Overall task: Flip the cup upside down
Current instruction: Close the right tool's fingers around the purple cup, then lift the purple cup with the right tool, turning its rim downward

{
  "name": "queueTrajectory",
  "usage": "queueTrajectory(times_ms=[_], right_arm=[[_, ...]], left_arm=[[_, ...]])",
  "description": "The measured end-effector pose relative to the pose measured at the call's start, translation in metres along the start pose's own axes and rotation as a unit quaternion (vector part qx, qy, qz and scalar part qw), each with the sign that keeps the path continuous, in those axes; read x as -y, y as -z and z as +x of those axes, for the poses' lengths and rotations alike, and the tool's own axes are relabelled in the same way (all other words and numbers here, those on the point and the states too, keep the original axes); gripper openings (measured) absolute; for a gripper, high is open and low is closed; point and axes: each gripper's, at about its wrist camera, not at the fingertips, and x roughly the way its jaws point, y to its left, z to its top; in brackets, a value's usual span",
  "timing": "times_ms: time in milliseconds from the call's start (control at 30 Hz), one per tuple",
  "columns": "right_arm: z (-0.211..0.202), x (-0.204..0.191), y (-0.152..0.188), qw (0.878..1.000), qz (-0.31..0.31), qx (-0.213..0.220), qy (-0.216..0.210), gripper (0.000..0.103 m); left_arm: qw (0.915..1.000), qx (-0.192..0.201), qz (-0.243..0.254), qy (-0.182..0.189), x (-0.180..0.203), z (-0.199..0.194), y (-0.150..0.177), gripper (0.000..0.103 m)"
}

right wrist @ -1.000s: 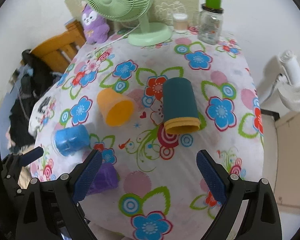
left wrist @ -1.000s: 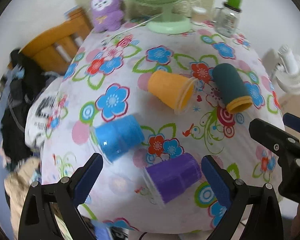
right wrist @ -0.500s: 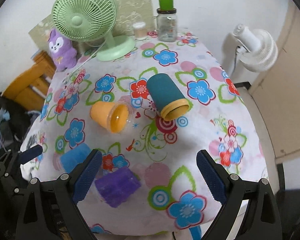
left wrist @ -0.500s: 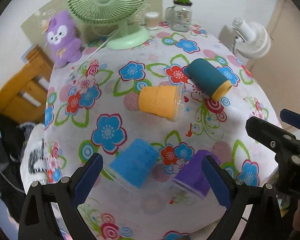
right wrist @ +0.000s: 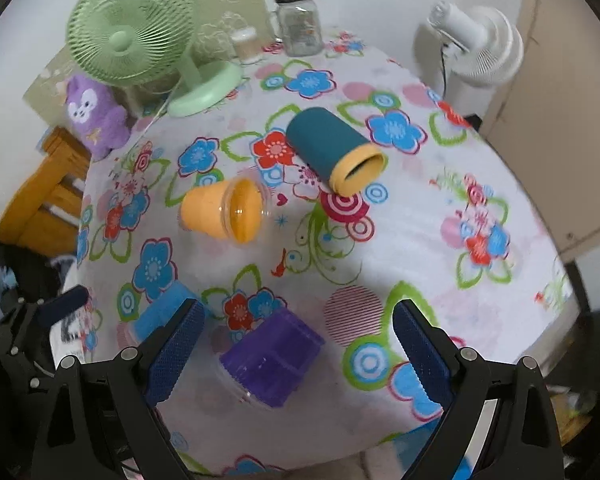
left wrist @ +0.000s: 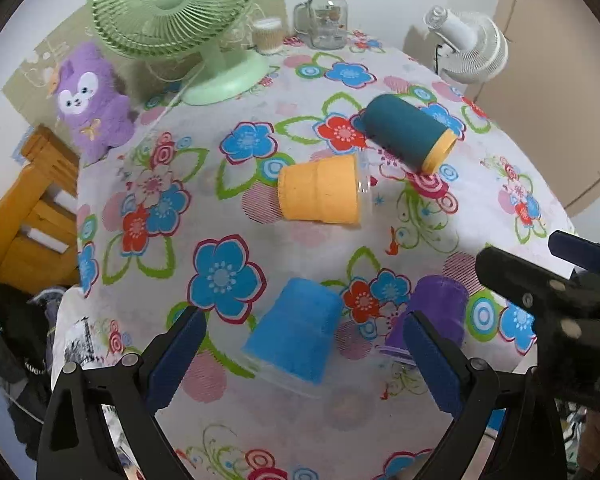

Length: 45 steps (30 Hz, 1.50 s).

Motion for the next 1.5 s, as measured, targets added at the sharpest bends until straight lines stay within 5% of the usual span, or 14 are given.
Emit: queueTrajectory(times_ms=[333,433,633,833,967,1500], right_arm=[[0.048,0.004,0.011,0.993,0.097,-0.059,0.019,0.097],[0.059,0.010,0.014,0.986,0.140,-0.078,0.056,0.097],[0.082,0.019,0.023,0.967,0.213,-0.133,0.041,0.096],[0.097,0.015,0.022,0.960,0.231,-0.154,0.026,0.082],[0.108,0.013,0.023,0.956,0.238,-0.172,0.019,0.063],[0.080,-0.003,-0.008,0.986,0.138,-0.089,0.022,0.057]], left_arm=[[0.9992,-0.030,0.025,0.005,-0.018,0.029,0.000,0.100],[0.9985,-0.039,0.036,0.012,-0.018,0.036,-0.002,0.100],[0.9971,-0.048,0.057,0.016,-0.017,0.047,-0.005,0.100],[0.9963,-0.060,0.057,0.024,-0.018,0.057,-0.008,0.100],[0.9959,-0.068,0.053,0.028,-0.020,0.063,-0.009,0.100],[0.9974,-0.064,0.020,0.027,-0.020,0.057,-0.018,0.100]])
